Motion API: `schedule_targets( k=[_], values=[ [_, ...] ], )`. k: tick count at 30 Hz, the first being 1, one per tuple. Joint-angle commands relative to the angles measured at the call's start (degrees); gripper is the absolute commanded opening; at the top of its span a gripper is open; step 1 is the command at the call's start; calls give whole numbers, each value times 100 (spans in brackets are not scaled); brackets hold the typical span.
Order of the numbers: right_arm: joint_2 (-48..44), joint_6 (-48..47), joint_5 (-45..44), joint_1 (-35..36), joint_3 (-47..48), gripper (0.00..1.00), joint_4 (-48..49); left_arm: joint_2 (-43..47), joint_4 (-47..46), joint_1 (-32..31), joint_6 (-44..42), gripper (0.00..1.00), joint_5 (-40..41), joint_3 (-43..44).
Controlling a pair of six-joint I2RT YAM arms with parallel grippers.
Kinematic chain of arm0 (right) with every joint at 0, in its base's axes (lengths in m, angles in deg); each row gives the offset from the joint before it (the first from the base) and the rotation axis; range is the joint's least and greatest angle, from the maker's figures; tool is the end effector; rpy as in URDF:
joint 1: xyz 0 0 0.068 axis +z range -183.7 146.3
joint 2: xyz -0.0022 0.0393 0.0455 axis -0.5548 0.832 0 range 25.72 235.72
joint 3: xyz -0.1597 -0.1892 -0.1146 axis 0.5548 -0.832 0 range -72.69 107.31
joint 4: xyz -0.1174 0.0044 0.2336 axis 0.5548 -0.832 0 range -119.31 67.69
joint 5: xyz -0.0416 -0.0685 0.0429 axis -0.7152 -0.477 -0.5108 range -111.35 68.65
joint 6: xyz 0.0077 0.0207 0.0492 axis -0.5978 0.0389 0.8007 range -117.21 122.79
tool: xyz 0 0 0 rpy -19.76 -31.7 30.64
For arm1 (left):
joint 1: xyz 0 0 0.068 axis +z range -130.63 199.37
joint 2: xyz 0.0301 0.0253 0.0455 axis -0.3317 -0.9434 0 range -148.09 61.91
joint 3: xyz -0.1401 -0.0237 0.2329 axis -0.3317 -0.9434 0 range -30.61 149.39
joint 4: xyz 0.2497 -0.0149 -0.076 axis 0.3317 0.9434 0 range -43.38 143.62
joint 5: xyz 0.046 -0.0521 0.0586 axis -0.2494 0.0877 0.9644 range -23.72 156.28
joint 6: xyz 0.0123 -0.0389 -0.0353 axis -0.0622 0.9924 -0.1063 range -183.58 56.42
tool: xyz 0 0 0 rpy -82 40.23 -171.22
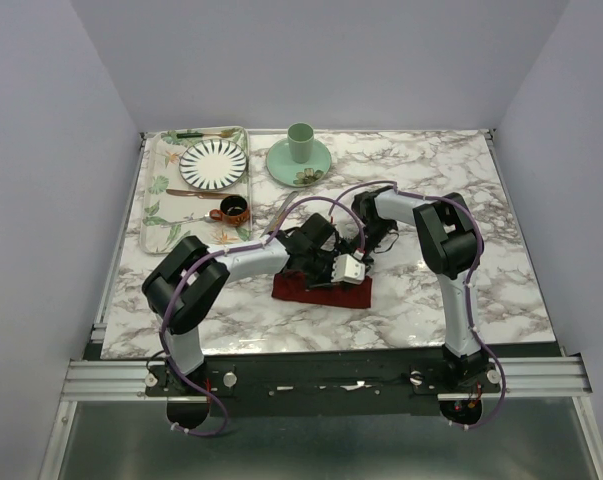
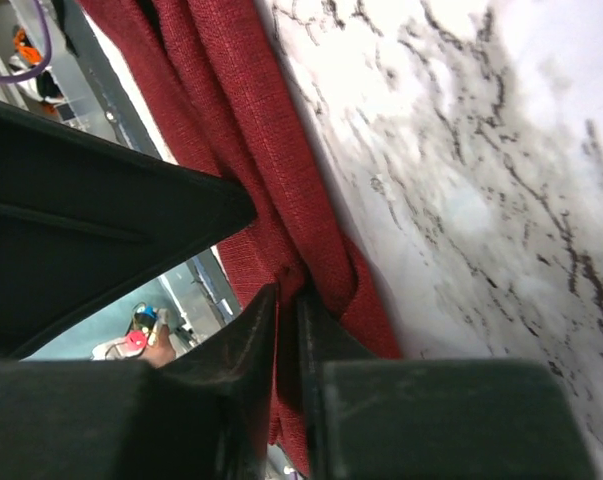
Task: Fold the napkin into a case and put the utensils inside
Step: Smooth out the top corner of the smaller-rectangle-folded napkin from the folded napkin.
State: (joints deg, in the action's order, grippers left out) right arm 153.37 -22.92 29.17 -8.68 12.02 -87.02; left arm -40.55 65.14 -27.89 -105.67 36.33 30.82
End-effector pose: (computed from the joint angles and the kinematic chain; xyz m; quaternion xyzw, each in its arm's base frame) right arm 0.3257 0.1823 0.1075 0.3237 -0.8356 -0.4225 0.1362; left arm 0.2273 -0.2724 0.1653 0.7036 0.6151 -0.2606 0.2423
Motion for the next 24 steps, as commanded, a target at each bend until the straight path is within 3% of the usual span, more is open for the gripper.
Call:
schedule_targets(
  k=[1,4,18,21,22,23,24],
  values=[
    [172,-215,63,-5,19,31,-59,-126,20,-20,-10,0,245,168],
    [172,-267,80,-5,20,38,-94,-99,-24,-20,164,0,279,212],
    [154,-347,-69,-5,-15,38,-77,182,-578,51,1087,0,807,53],
    [137,-224,-270,-5,-42,22,63,121,-491,68,1124,0,789,97],
    [128,-171,-445,3,-68,16,168,103,-447,77,1158,4,789,115],
    [128,-110,-551,-5,-60,6,221,103,-403,103,1211,15,763,132],
    [111,-40,-648,-5,-60,4,265,138,-393,208,1281,35,693,124]
  ],
)
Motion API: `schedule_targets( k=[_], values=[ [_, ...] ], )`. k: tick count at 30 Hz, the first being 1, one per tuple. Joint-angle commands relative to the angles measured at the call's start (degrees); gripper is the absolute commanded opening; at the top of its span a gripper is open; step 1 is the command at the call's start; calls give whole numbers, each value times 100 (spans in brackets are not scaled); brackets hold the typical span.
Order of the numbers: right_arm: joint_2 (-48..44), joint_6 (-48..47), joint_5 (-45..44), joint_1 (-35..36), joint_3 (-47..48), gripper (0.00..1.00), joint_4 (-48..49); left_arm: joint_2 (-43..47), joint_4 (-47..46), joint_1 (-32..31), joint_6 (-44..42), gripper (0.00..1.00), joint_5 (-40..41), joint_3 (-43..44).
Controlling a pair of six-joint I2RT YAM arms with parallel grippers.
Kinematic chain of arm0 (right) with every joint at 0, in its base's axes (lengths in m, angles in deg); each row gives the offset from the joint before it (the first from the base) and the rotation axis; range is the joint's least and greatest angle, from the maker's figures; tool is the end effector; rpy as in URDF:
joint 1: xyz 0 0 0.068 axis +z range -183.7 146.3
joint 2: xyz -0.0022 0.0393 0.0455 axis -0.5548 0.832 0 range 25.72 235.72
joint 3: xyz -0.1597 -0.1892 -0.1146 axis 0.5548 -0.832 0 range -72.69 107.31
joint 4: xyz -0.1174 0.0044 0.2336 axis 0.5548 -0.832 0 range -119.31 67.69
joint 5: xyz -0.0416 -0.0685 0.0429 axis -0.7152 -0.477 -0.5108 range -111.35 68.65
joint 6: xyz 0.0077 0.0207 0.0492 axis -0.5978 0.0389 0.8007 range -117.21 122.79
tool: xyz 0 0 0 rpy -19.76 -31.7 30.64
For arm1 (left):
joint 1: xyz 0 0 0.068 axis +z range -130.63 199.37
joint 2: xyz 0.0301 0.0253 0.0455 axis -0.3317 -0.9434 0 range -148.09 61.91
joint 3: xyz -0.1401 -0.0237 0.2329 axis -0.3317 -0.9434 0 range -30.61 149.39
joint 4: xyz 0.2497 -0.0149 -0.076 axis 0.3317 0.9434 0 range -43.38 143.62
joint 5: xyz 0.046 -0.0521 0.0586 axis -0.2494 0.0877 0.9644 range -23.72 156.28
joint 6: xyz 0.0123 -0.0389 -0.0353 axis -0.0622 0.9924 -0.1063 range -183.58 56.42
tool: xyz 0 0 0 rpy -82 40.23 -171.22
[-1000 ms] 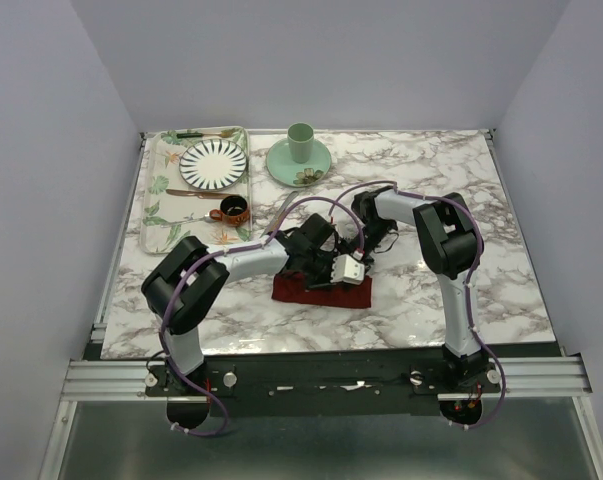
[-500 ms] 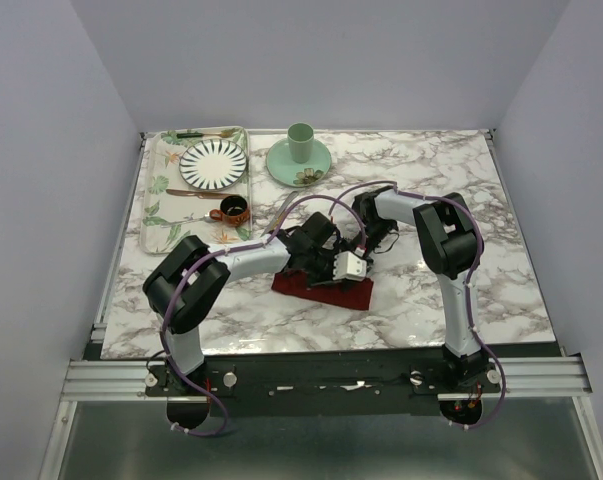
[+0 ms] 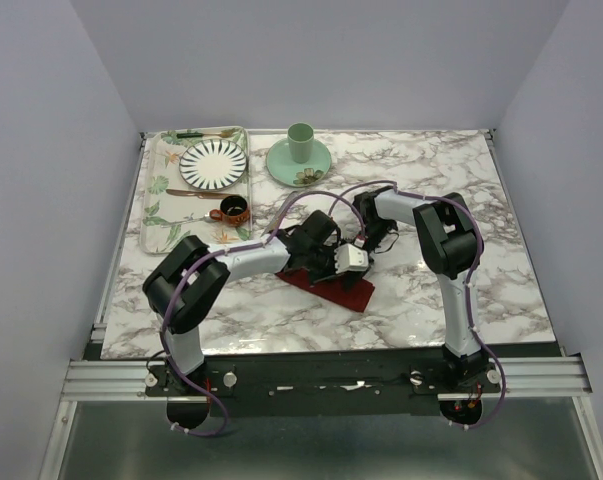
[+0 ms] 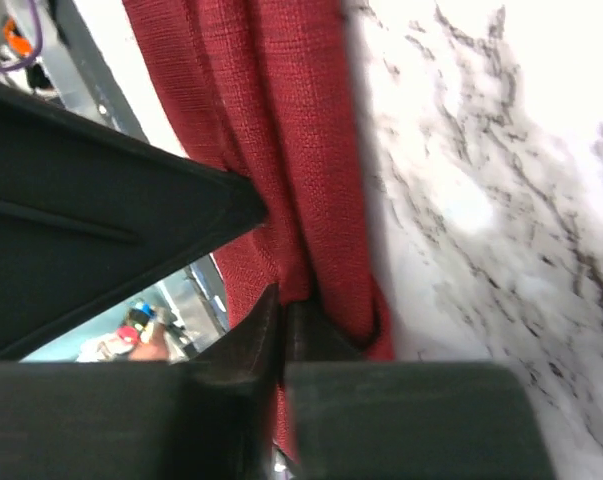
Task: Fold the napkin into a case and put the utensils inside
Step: Smooth out the top corner of the smaller-rectangle-folded napkin from the folded napkin.
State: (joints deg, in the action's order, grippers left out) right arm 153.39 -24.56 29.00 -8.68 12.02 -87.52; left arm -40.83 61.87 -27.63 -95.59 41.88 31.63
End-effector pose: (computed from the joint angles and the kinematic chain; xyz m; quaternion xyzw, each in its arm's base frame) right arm 0.3249 0.1819 0.1076 0.3341 -0.8316 -0.4228 0.1343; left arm 0.2369 -0.2759 0.1695 0.6422 0.6811 -0.2378 0.2591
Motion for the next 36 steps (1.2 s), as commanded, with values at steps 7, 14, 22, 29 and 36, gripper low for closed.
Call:
schedule_targets(
  k=[7,14,22,29,36],
  values=[
    [20,230,-1176,-6,-112,1,474,878,-30,1437,1819,46,-1539,-10],
    [-103,90,-1817,3,-139,1,492,1292,-731,2159,3744,45,-2796,-519],
    [-85,-173,-2099,-5,46,1,386,554,-2297,2187,5739,19,-3466,-915],
    [-15,-428,-2353,3,239,1,377,-517,-2975,2195,6523,18,-3044,-828],
    [117,-587,-2679,-5,494,1,421,-932,-3045,2292,6655,20,-2877,-775]
  ],
)
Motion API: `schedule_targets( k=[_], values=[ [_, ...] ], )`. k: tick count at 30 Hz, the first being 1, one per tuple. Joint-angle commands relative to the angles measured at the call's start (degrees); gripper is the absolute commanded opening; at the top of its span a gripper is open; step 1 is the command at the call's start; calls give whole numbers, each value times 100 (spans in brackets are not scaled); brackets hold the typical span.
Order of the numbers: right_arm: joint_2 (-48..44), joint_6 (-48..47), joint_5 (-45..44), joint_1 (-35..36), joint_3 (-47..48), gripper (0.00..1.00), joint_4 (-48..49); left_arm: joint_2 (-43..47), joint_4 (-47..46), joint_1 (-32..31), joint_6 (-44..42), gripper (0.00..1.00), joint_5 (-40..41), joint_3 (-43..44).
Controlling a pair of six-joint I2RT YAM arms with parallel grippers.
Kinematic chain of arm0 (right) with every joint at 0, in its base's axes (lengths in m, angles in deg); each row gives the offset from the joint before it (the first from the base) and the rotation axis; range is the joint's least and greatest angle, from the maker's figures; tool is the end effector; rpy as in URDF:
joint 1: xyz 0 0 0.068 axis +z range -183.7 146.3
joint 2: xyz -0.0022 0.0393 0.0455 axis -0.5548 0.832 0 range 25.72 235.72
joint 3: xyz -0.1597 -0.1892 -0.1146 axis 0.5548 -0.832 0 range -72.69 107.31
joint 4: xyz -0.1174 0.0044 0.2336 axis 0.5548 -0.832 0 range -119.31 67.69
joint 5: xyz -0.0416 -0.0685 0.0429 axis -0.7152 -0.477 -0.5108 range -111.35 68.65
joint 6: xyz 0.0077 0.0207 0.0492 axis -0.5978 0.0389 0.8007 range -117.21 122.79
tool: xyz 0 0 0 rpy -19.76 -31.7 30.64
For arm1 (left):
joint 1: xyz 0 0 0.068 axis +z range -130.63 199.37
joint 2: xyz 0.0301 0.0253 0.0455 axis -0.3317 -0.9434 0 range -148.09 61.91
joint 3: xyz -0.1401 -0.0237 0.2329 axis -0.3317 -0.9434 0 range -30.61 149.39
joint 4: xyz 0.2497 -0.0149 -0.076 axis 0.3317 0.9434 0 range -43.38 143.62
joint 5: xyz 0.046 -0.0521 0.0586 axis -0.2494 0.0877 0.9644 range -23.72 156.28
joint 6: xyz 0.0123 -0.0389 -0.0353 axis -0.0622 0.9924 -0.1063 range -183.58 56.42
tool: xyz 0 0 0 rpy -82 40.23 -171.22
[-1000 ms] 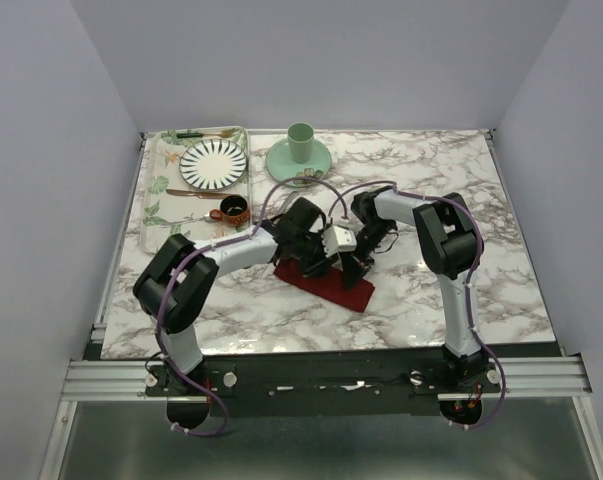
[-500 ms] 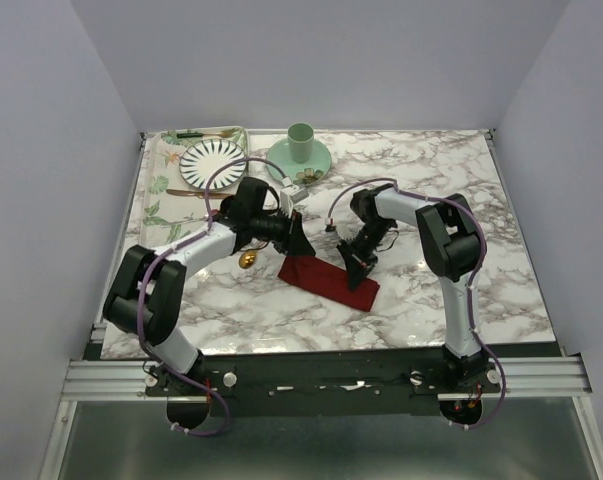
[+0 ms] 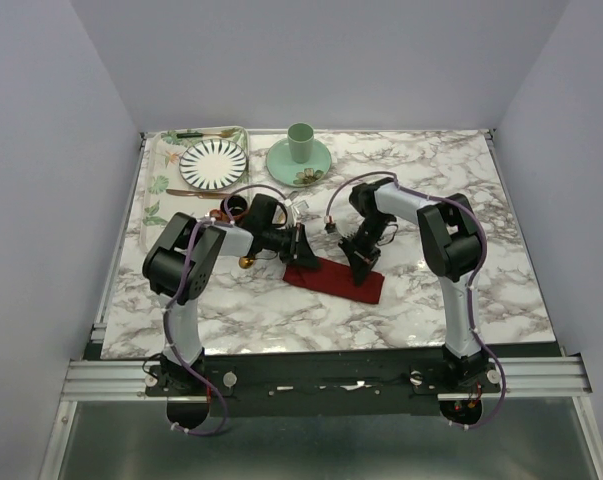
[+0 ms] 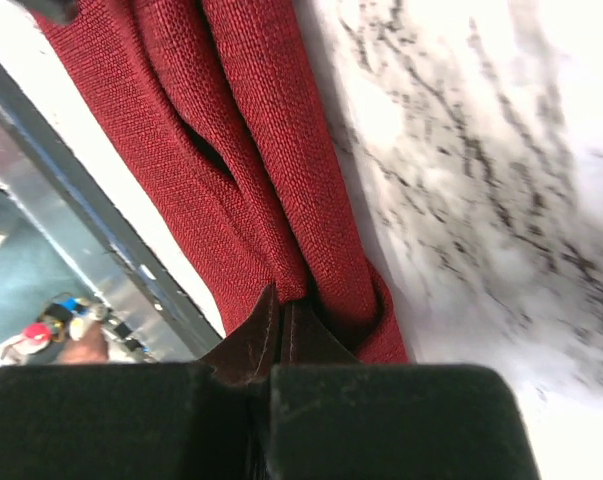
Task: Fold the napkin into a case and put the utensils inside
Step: Smooth out the top corner of the smaller-rectangle-folded napkin from the folded napkin.
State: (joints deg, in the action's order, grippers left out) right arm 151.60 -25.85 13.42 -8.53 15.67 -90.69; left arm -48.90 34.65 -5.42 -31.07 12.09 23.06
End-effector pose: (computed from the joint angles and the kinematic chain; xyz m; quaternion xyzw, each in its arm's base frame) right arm 0.3329 0.1788 0.1266 0.3908 -0.8616 -0.2997 0.1229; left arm 0.3183 -0.1789 0.1198 0.1179 0.8328 -0.5323 0.0961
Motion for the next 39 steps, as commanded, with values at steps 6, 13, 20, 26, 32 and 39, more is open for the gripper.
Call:
schedule_targets(
  k=[6,13,20,26,32,39],
  values=[
    [340,-449,-1165,-21,235,1,677,445,-825,107,194,29,-433,-75],
    [402,-519,-1174,-12,375,1,598,762,-236,-16,-333,32,-531,-173],
    [691,-555,-1068,23,823,1,413,271,-438,-34,44,30,-347,-164],
    [587,-625,-1147,23,876,9,475,-493,-456,1,632,30,277,-15],
    [-237,-239,-1016,-152,850,62,457,-890,-105,142,695,25,497,65],
    [-1293,349,439,-715,596,91,527,-899,89,151,563,24,550,91]
  ],
)
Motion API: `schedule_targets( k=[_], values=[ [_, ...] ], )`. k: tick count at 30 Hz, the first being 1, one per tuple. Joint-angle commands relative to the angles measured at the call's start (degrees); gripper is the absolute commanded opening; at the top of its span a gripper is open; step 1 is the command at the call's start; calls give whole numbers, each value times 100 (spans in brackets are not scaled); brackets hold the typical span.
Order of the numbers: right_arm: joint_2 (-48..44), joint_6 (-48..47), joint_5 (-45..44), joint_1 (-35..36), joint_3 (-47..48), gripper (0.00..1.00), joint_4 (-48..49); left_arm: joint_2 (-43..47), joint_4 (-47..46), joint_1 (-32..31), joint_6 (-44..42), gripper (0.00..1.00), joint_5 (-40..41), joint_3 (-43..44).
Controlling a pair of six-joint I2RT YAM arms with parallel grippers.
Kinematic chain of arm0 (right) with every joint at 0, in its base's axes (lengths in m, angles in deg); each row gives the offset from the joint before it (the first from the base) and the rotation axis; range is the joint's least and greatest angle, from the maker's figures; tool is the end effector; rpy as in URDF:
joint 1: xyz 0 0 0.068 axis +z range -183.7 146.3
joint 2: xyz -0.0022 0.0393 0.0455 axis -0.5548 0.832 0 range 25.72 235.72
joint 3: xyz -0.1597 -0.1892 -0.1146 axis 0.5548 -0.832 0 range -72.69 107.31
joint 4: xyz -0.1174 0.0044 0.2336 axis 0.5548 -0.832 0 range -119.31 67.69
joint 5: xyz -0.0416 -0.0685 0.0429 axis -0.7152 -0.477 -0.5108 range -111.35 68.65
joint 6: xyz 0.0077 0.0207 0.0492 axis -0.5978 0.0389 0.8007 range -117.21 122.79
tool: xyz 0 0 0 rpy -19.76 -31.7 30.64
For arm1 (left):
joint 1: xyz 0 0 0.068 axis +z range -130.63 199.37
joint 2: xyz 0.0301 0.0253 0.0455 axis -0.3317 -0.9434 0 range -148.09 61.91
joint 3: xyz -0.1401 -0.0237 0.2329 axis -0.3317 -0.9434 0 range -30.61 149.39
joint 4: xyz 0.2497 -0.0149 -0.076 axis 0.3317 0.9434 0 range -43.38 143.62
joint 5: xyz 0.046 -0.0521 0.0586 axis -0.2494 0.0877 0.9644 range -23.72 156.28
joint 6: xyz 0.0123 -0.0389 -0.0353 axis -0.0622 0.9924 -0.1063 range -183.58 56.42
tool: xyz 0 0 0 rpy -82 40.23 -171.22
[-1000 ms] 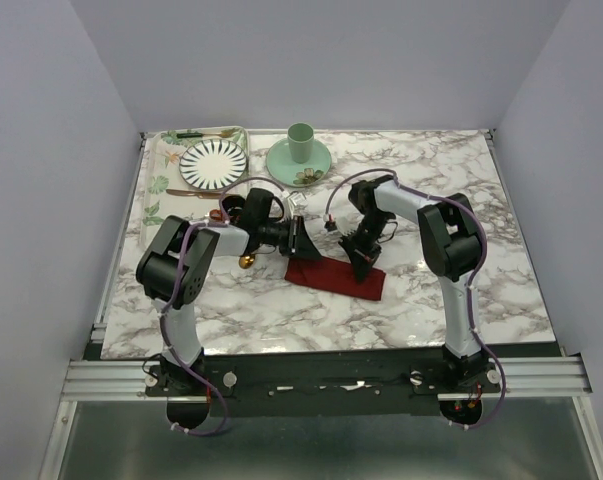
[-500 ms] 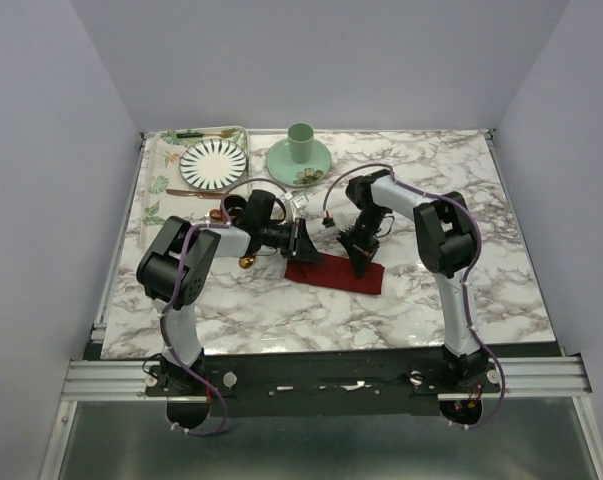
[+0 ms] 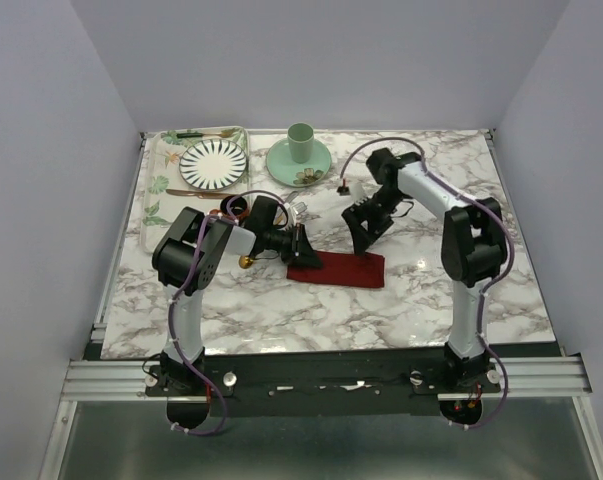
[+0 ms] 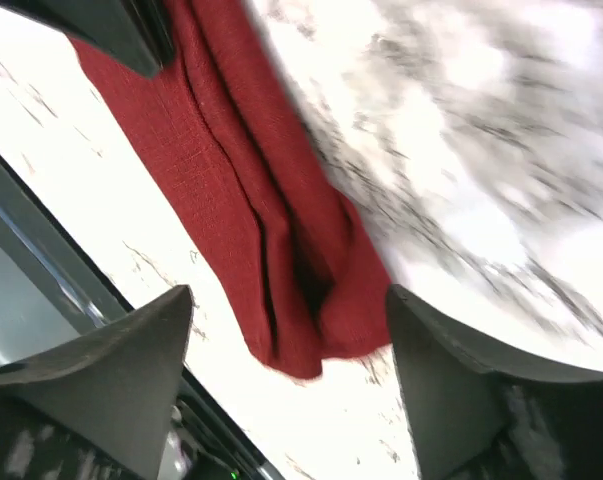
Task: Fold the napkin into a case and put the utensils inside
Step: Smooth out the top corner of the smaller-rectangle-folded napkin from the folded napkin.
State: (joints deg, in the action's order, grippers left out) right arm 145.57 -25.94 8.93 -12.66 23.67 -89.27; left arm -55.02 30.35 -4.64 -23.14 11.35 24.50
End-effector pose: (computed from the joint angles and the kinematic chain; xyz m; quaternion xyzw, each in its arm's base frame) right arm 0.3661 0.1600 0.1952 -0.4052 0.8761 0.2608 0.0138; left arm 0.3300 -0.1790 0.0938 0.0553 0.8379 -0.5402 0.0563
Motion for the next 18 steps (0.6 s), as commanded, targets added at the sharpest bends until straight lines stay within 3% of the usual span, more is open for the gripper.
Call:
schedule_targets(
  k=[1,6,9,14,18],
  values=[
    [-796,438,1109,-302,-431,94,472,-278,529,72,-248,24,633,-62],
    [-999,1604,3399,-267,-1398,98,1095,-234,625,72,-327,24,651,-123],
    [-1025,2211,4019,-127,-2085,98,1878,-234,669,63,-371,24,660,-132],
    [-815,2828,4108,41,-2586,99,2819,-252,722,54,-397,24,660,-115],
    [-235,2803,3854,-125,-2709,99,2855,-278,836,63,-520,24,651,-45]
  ],
)
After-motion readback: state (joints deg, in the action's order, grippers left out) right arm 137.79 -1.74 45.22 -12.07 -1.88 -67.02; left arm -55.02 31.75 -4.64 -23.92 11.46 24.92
